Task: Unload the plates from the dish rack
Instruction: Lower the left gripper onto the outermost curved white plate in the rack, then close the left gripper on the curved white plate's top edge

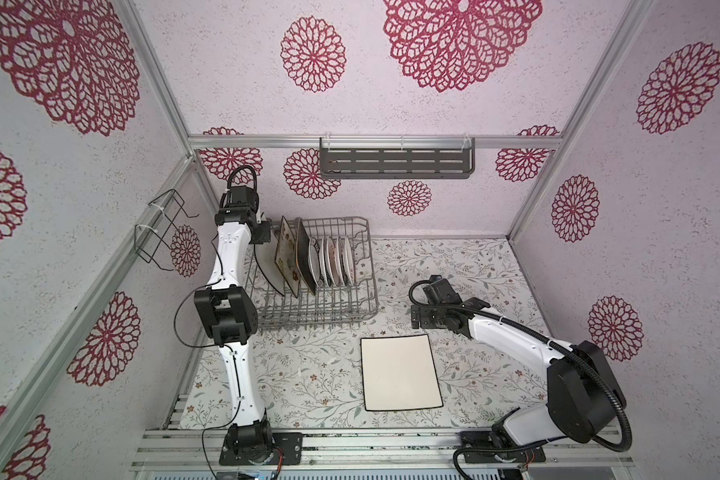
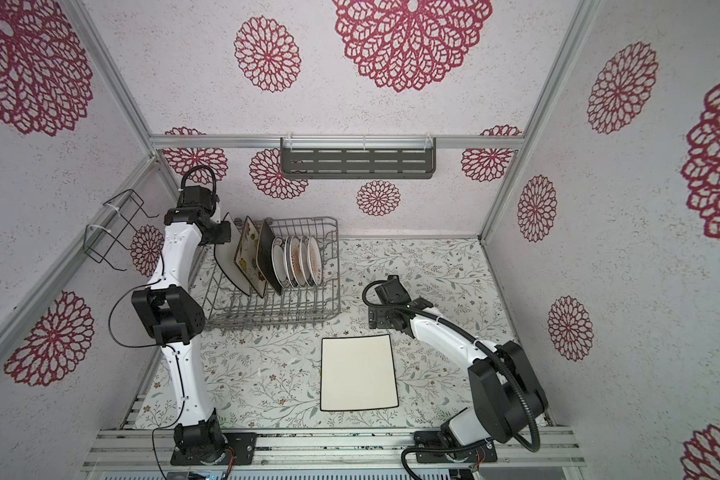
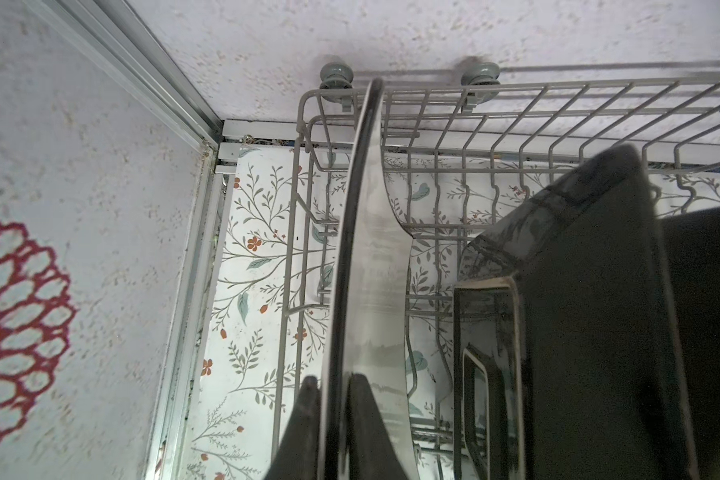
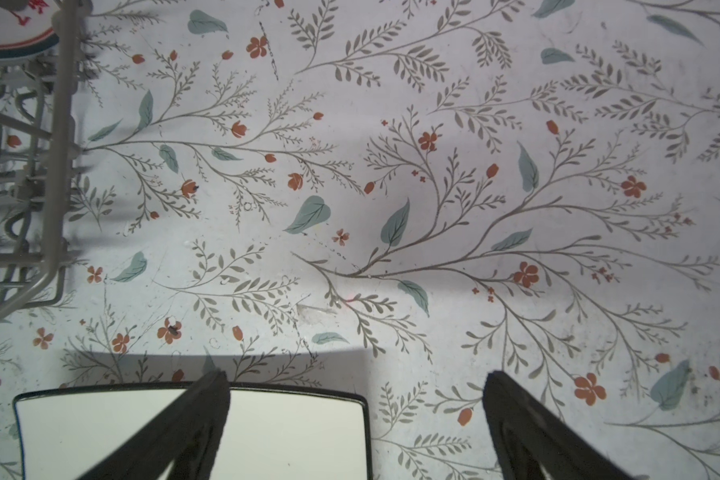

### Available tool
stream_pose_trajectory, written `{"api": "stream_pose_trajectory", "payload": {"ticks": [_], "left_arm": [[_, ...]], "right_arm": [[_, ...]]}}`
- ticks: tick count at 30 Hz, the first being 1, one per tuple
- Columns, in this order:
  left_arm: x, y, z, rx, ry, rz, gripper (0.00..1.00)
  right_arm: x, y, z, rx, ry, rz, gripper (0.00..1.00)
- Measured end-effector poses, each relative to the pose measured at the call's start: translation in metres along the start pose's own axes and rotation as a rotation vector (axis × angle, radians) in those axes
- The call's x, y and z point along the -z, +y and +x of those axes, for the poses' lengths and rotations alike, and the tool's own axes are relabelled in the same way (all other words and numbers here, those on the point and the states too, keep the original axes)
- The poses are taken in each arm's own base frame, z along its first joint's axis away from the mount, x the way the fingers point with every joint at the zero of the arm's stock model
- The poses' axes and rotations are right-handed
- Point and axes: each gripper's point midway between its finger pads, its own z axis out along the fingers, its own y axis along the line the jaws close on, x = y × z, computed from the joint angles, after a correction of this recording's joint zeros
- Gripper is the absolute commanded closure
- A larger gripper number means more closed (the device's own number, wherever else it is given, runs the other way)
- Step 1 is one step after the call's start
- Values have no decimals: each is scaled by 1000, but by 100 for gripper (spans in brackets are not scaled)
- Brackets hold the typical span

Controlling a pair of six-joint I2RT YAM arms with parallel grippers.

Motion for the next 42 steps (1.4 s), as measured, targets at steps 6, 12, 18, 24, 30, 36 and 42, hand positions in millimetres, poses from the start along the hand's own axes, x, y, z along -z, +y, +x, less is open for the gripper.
{"api": "stream_pose_trajectory", "payload": {"ticks": [6,12,18,24,30,36,42], "left_arm": [[1,0,0,-5,1,4,100],[1,1,0,-8,0,0,100],[2,3,0,-9,1,-11,100],[2,4,0,-4,1,-20,100],[4,4,-1,4,-2,-20,100],[8,5,1,22,-3,-22,100],[25,4,-5,49,-31,-15,100]], "right_arm": [[-3,1,0,-1,0,-1,2],[-3,1,-1,-1,-4,-4,2],[-9,-2,-2,-10,2,4,2],[-13,-6,-2,-24,10,5,2],[-13,-7,-2,-30,9,-3,3],[-10,-14,4,-37,9,0,3],[-8,-17,7,-41,4,-1,3]]}}
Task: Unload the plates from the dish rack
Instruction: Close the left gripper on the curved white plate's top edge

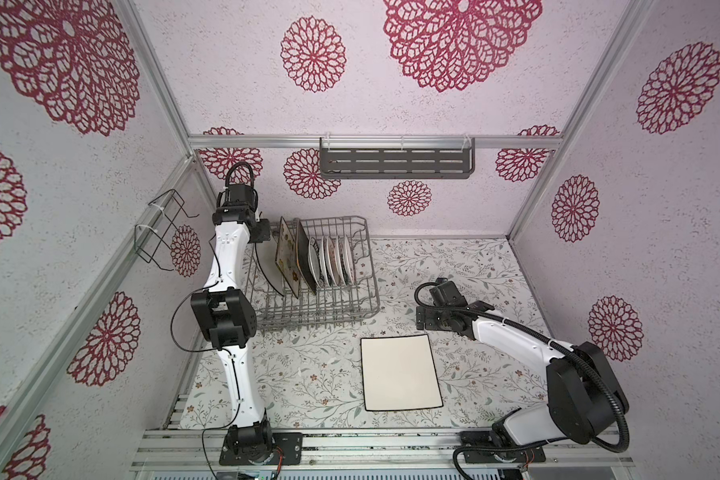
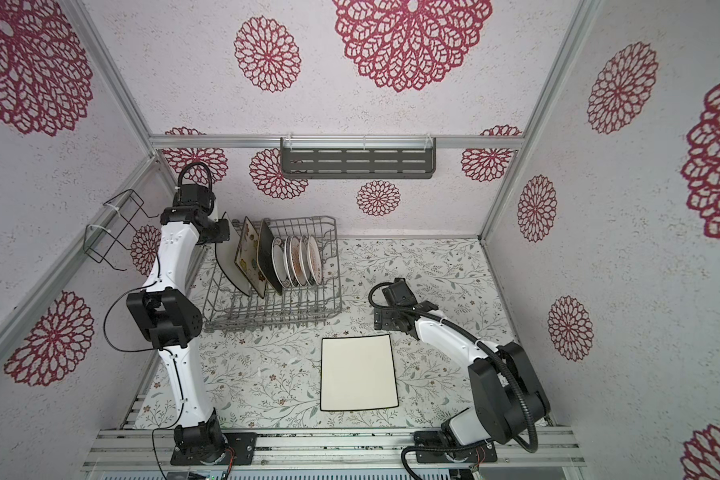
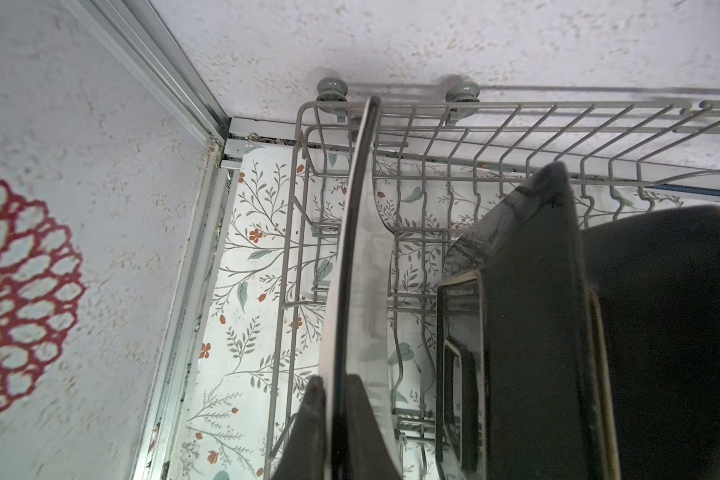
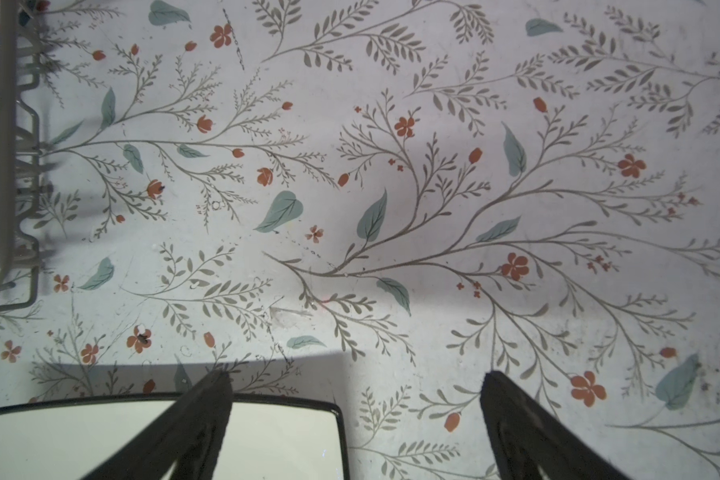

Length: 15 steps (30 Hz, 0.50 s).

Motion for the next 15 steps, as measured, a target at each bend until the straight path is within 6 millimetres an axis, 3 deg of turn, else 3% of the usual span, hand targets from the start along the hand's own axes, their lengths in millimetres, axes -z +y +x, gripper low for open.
{"api": "stream_pose_trajectory", "payload": {"ticks": [15], "left_arm": [[31,15,-13,-3,-54,-63,100]], "right_arm": [[0,-1,5,-3,0,-10,4]]}}
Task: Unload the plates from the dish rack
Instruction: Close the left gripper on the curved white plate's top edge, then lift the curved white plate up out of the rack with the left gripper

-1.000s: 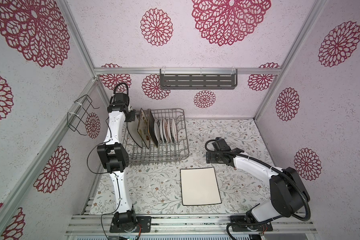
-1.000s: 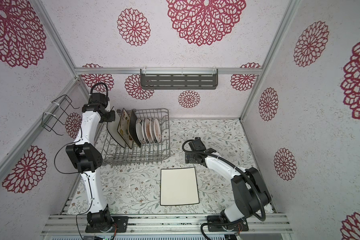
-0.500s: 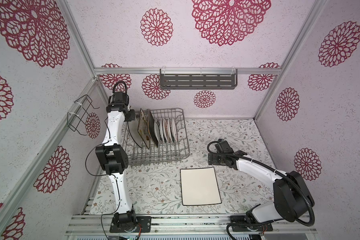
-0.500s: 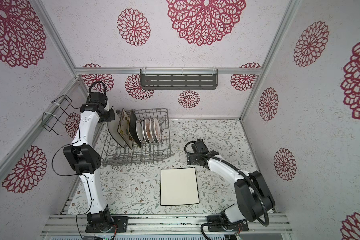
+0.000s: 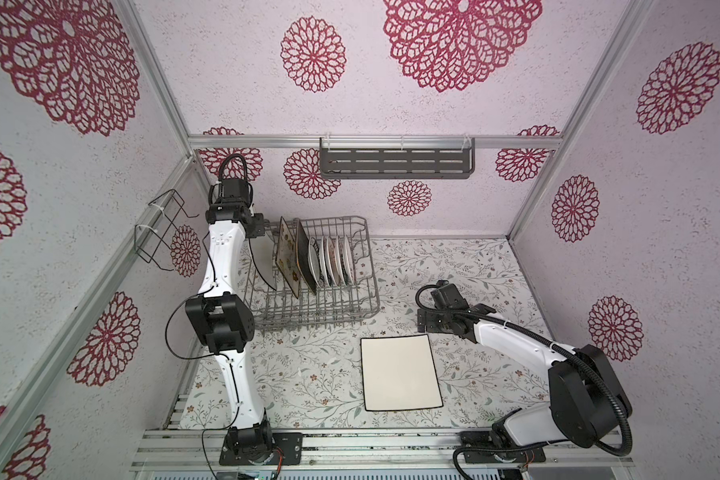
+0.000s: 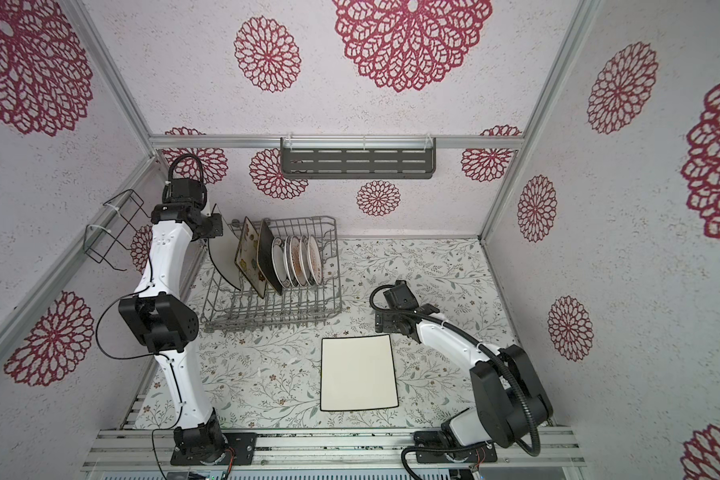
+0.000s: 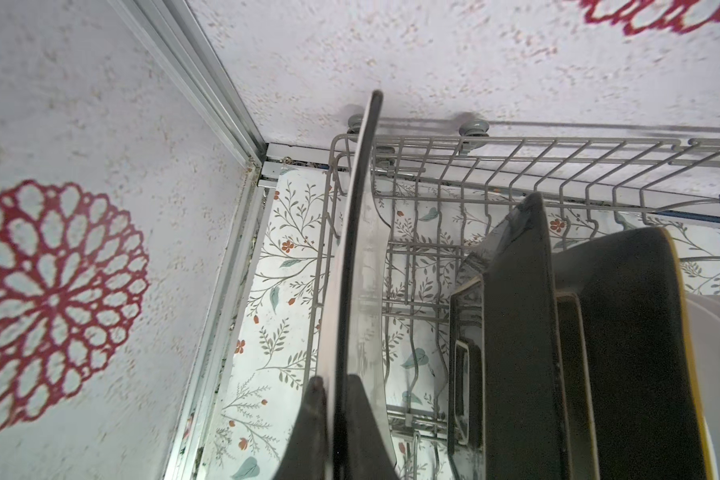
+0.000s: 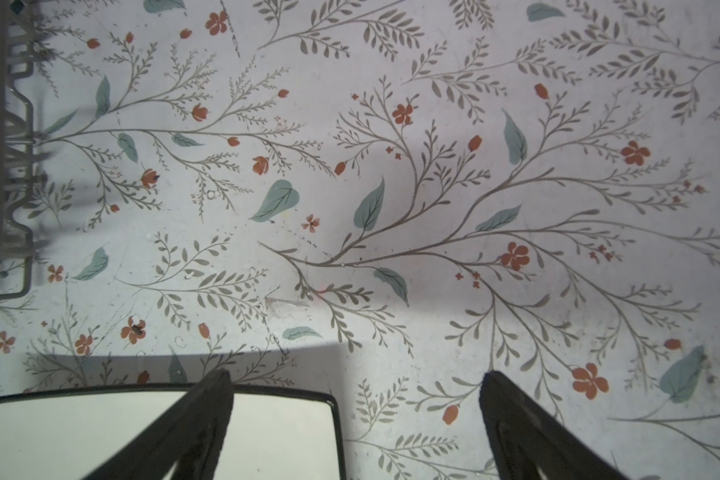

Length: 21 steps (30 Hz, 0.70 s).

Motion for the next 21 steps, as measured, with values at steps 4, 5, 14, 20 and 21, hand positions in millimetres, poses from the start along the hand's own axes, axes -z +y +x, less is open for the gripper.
{"api": "stream_pose_trajectory", "payload": {"ticks": [4,5,14,20,21], "left_arm": [[10,5,-3,-7,-10,-18,100],[13,6,-4,-9,-14,-20,100],[62,11,-20,-20,-89,-36,100],[108,15,-33,-12,-169,-42,100],[116,15,-35,-11,-184,-43,100]], "right_arm": [[0,3,-2,-3,-6,-18,4],[0,4,-3,-4,-9,-22,4],[4,4,-2,-7,-25,-38,4],[3,4,0,-11,-27,-52,4],[3,4,-1,-11,-32,-55,4]]}}
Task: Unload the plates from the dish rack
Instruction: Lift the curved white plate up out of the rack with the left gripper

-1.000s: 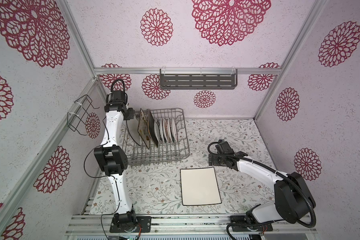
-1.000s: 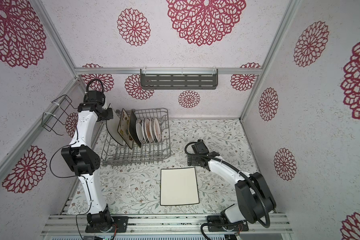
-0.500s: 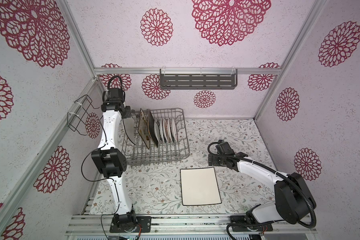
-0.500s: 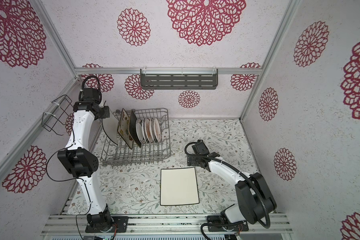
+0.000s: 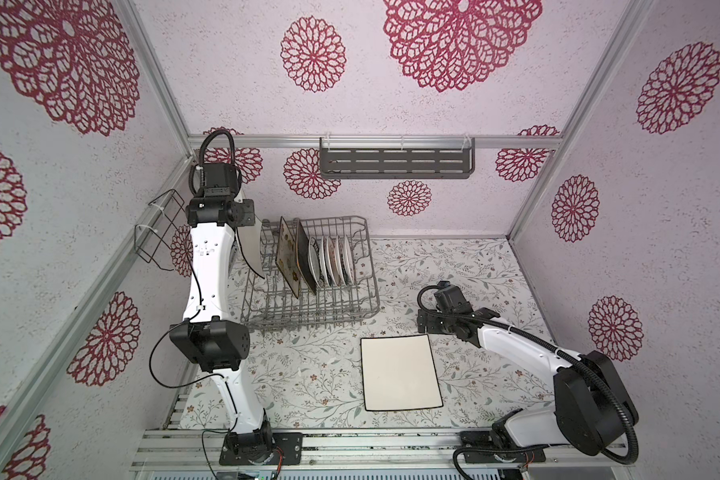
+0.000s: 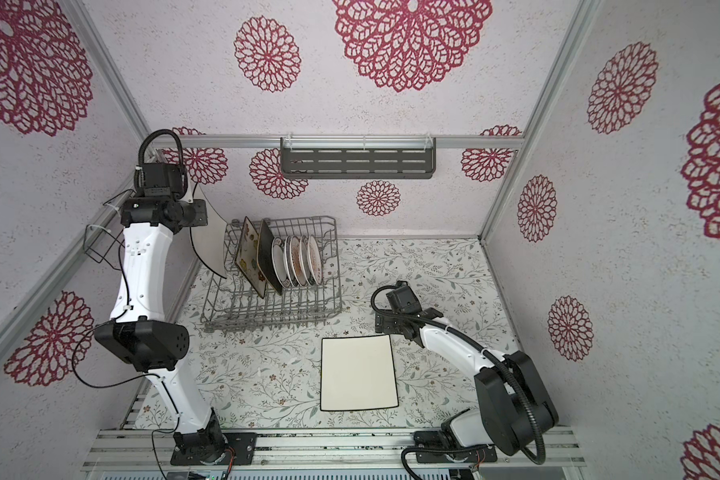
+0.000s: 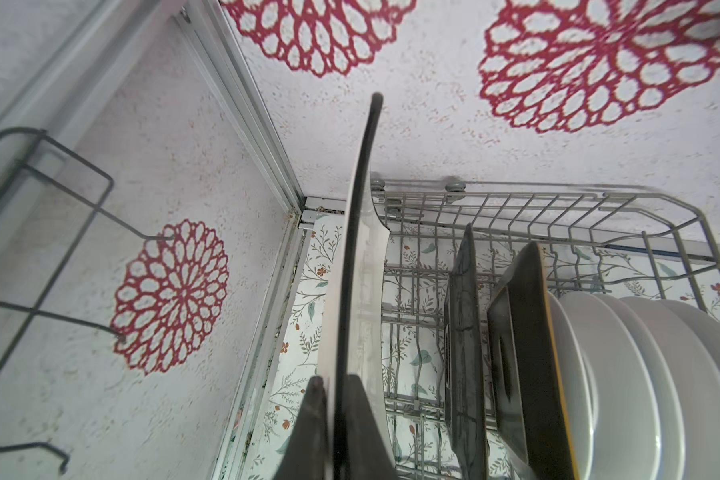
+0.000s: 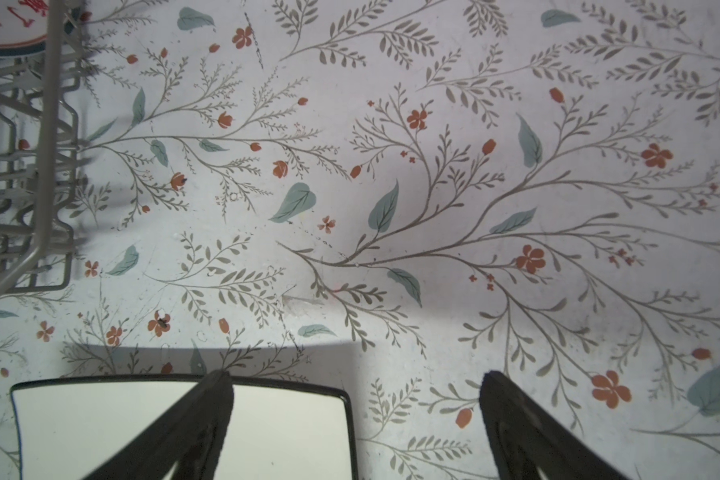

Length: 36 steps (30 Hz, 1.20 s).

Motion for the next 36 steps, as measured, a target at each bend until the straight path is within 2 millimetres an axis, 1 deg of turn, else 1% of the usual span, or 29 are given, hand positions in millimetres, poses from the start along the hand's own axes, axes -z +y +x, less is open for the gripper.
{"api": "stream_pose_trajectory", "payload": {"ticks": [6,12,18,20,23,30,36], "left_arm": [[31,-1,-13,-3,-55,0,100],[64,0,-21,-2,-106,16,100],[106,6,-26,10,-161,30,100],[122,6,-29,19,-187,45,100],[138,3,-32,33,-218,80,100],[166,-8,-33,94,-256,193,100],[184,-21,-21,148,-244,303,100]], "right_arm": [[-2,-2,3,1,-8,-5,3],[5,-9,8,-5,-17,-15,3],[10,-12,14,-10,-32,-32,3],[10,-13,14,-13,-35,-33,3],[11,-13,15,-14,-39,-38,2],[19,-14,13,-18,-69,-52,2],[27,-14,10,-22,-93,-60,2]]}}
